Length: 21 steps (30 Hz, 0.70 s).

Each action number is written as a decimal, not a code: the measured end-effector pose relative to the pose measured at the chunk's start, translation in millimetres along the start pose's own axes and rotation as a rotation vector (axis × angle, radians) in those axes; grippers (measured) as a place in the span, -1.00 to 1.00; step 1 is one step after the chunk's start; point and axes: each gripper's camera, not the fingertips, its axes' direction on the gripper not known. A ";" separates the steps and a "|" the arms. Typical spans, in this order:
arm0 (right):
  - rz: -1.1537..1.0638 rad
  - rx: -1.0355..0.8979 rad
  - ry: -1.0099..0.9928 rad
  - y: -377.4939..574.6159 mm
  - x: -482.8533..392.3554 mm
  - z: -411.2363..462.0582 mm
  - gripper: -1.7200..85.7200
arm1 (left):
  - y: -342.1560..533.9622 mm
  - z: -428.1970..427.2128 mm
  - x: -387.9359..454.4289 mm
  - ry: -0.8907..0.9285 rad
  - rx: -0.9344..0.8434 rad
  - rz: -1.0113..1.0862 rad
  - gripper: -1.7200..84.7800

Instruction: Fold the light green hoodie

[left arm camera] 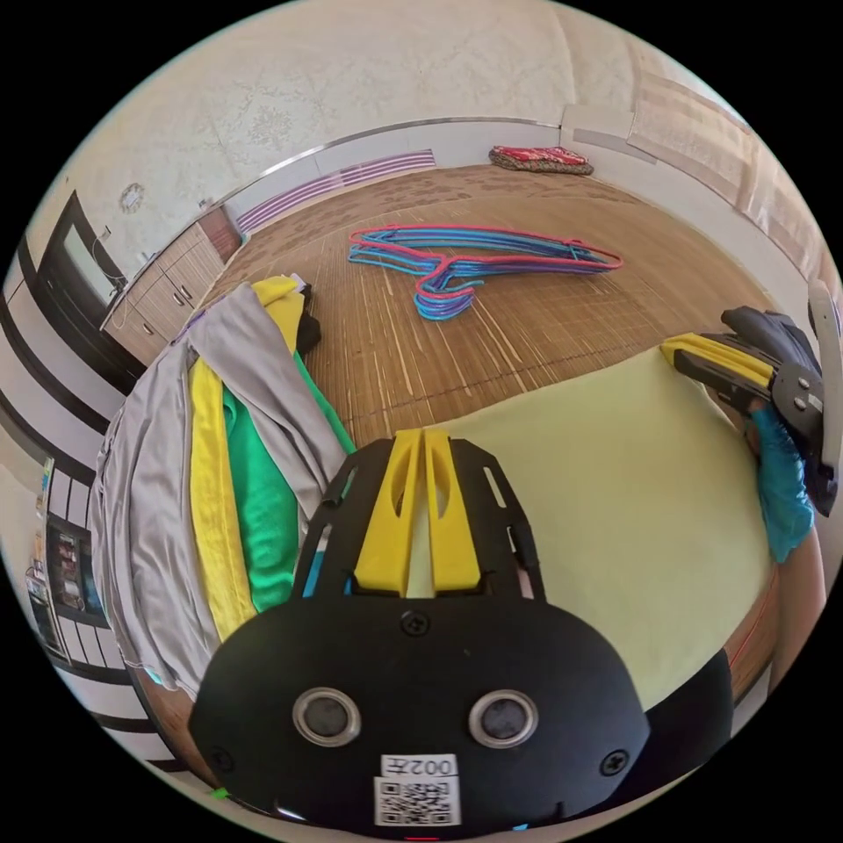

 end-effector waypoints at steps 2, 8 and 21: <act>-0.003 -0.018 -0.007 3.3 -4.5 2.1 -0.93 | 1.6 1.4 -1.6 0.001 -0.003 0.012 -0.98; 0.005 -0.016 -0.075 17.0 -5.6 -18.9 -0.80 | 8.6 -15.0 -28.0 0.029 -0.027 0.013 -0.95; -0.407 0.100 -0.306 141.4 -74.1 -148.4 -0.73 | 102.4 -91.8 -62.5 0.314 -0.043 0.266 -0.71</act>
